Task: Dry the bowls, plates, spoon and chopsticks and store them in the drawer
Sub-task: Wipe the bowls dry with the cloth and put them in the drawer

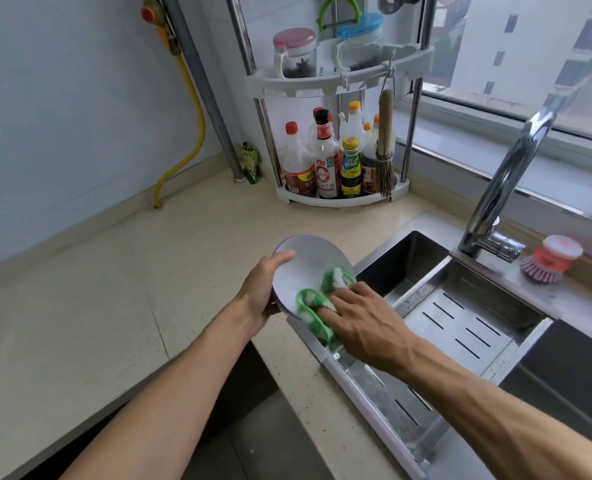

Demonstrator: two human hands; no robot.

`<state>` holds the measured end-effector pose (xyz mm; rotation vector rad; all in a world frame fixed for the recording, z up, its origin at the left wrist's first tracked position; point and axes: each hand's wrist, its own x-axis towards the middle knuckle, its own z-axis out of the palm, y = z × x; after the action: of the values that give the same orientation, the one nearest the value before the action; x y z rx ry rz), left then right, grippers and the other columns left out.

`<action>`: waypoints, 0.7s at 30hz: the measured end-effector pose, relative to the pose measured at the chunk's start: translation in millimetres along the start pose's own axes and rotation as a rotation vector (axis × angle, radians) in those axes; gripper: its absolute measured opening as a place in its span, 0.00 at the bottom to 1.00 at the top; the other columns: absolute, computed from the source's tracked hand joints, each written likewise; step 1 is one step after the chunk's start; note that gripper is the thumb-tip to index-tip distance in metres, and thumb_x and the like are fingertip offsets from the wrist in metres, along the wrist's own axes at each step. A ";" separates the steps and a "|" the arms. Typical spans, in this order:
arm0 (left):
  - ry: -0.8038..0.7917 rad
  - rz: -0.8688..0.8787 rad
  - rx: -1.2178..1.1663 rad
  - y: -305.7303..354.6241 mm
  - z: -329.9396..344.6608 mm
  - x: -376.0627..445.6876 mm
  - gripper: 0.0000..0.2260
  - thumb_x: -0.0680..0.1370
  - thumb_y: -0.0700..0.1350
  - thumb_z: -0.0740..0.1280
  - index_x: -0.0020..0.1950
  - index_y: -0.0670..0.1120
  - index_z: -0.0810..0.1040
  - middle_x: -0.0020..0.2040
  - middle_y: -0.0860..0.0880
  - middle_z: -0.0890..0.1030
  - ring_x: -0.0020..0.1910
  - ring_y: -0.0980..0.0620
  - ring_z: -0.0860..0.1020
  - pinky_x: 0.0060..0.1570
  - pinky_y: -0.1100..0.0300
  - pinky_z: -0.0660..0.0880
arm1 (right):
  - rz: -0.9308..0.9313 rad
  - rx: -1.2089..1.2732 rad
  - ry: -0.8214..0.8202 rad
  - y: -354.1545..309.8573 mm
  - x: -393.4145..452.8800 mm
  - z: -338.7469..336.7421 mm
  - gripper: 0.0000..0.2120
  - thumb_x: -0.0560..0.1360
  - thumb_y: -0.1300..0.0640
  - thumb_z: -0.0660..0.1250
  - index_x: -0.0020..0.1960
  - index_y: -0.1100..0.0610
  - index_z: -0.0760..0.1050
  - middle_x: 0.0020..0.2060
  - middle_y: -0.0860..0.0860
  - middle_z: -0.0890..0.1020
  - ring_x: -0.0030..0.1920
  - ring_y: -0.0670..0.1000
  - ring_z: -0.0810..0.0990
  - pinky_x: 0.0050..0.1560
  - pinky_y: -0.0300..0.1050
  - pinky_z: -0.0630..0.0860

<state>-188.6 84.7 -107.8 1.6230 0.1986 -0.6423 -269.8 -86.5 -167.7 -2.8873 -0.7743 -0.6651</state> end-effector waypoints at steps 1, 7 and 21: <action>-0.007 0.018 -0.076 -4.9 5.1 -0.6 0.30 0.66 0.59 0.71 0.64 0.45 0.77 0.54 0.40 0.83 0.51 0.41 0.82 0.46 0.52 0.78 | 0.094 0.022 0.059 -6.2 7.9 -1.6 0.06 0.71 0.60 0.63 0.48 0.57 0.76 0.34 0.52 0.78 0.36 0.56 0.76 0.41 0.50 0.70; 0.257 0.223 -0.291 -15.9 32.2 -1.5 0.12 0.67 0.49 0.68 0.49 0.50 0.79 0.47 0.45 0.81 0.47 0.43 0.81 0.47 0.47 0.79 | 0.393 0.455 0.198 -42.1 28.1 -9.0 0.10 0.60 0.68 0.66 0.39 0.57 0.72 0.30 0.53 0.74 0.32 0.54 0.69 0.32 0.50 0.70; 0.296 0.413 0.282 -8.3 23.9 -20.7 0.22 0.66 0.52 0.62 0.58 0.56 0.82 0.47 0.57 0.84 0.47 0.58 0.80 0.40 0.64 0.75 | 0.188 0.600 -0.307 -19.3 4.3 -11.5 0.12 0.75 0.64 0.59 0.56 0.59 0.73 0.57 0.58 0.79 0.58 0.55 0.76 0.64 0.55 0.73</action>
<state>-216.7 68.1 -104.9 1.9556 -0.0174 -0.1132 -280.4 -69.9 -156.2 -2.4714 -0.5862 0.0419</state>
